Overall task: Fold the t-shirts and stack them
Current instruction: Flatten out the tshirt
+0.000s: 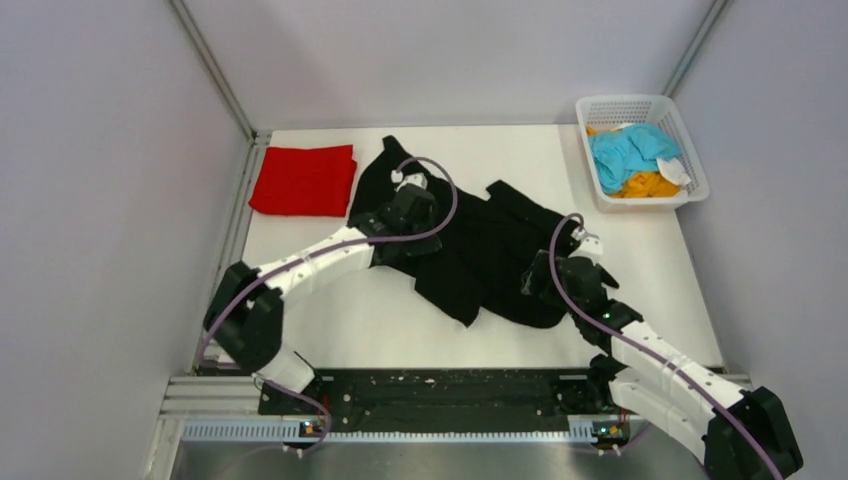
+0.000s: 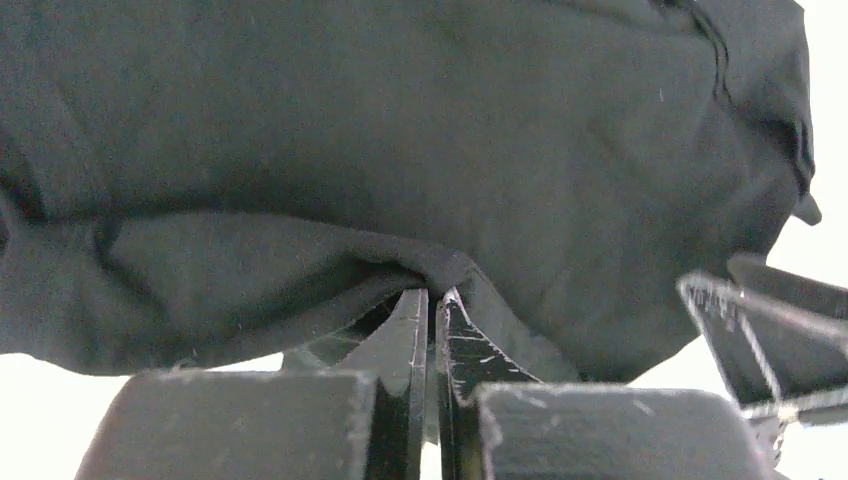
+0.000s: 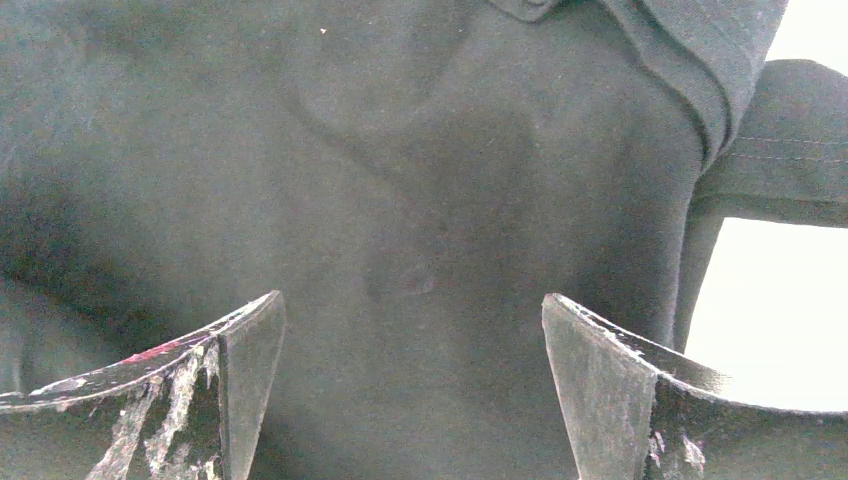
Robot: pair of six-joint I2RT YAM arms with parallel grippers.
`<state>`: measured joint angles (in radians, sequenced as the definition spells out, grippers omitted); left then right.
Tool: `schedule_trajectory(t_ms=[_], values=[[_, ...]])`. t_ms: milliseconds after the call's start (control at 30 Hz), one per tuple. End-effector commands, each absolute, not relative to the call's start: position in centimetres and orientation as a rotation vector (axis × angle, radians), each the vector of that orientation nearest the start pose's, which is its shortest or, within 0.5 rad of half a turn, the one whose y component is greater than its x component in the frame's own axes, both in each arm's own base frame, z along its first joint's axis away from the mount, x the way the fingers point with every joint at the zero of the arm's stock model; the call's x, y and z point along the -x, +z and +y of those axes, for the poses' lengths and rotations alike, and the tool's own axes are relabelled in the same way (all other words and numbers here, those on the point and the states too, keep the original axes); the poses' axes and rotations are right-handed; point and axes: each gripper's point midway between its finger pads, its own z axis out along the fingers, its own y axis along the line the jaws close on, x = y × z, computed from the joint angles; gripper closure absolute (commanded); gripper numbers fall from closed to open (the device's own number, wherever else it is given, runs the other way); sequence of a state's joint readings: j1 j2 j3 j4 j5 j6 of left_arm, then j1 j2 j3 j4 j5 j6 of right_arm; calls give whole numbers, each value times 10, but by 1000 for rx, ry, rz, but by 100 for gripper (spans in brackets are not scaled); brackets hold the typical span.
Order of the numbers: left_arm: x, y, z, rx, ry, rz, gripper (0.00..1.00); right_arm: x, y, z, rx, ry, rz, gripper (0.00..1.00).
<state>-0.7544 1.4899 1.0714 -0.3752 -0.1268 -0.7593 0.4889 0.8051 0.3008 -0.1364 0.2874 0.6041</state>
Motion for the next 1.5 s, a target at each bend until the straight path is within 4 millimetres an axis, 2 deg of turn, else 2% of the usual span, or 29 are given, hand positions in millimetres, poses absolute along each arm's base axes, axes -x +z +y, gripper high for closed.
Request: schedule_trajectory(t_ms=[0, 100, 133, 267, 333, 400, 500, 600, 700, 800, 900, 1200, 1267, 1367, 1467], values=[[-356, 132, -290, 71, -640, 2423, 100, -251, 71, 93, -319, 262, 2136, 3], [-398, 115, -307, 62, -687, 2477, 100, -251, 68, 91, -321, 241, 2147, 3], [-408, 110, -311, 56, -693, 2492, 94, -252, 67, 91, -321, 234, 2149, 3], [-431, 100, -317, 36, -720, 2516, 51, -253, 67, 88, -316, 212, 2151, 3], [-436, 108, -313, 21, -726, 2493, 30, -253, 69, 86, -321, 198, 2144, 3], [-430, 121, -308, 2, -730, 2477, 3, -253, 70, 83, -328, 187, 2133, 3], [-402, 143, -306, -58, -826, 2420, 1, -253, 75, 80, -349, 183, 2110, 2], [-363, 141, -301, -90, -891, 2392, 1, -252, 80, 77, -373, 195, 2080, 2], [-329, 123, -294, -89, -922, 2432, 1, -250, 83, 75, -392, 212, 2047, 2], [-310, 99, -288, -79, -941, 2484, 1, -248, 86, 76, -392, 240, 2028, 1], [-305, 86, -292, -69, -987, 2500, 1, -247, 87, 77, -392, 255, 2023, 1], [-316, 66, -309, -71, -1025, 2538, 1, -245, 85, 78, -386, 264, 2031, 1], [-318, 72, -313, -88, -1047, 2520, 1, -246, 85, 79, -384, 269, 2028, 1], [-322, 96, -327, -160, -1121, 2428, 1, -247, 84, 79, -382, 266, 2032, 1], [-329, 114, -332, -211, -1116, 2379, 1, -246, 82, 79, -382, 259, 2036, 1]])
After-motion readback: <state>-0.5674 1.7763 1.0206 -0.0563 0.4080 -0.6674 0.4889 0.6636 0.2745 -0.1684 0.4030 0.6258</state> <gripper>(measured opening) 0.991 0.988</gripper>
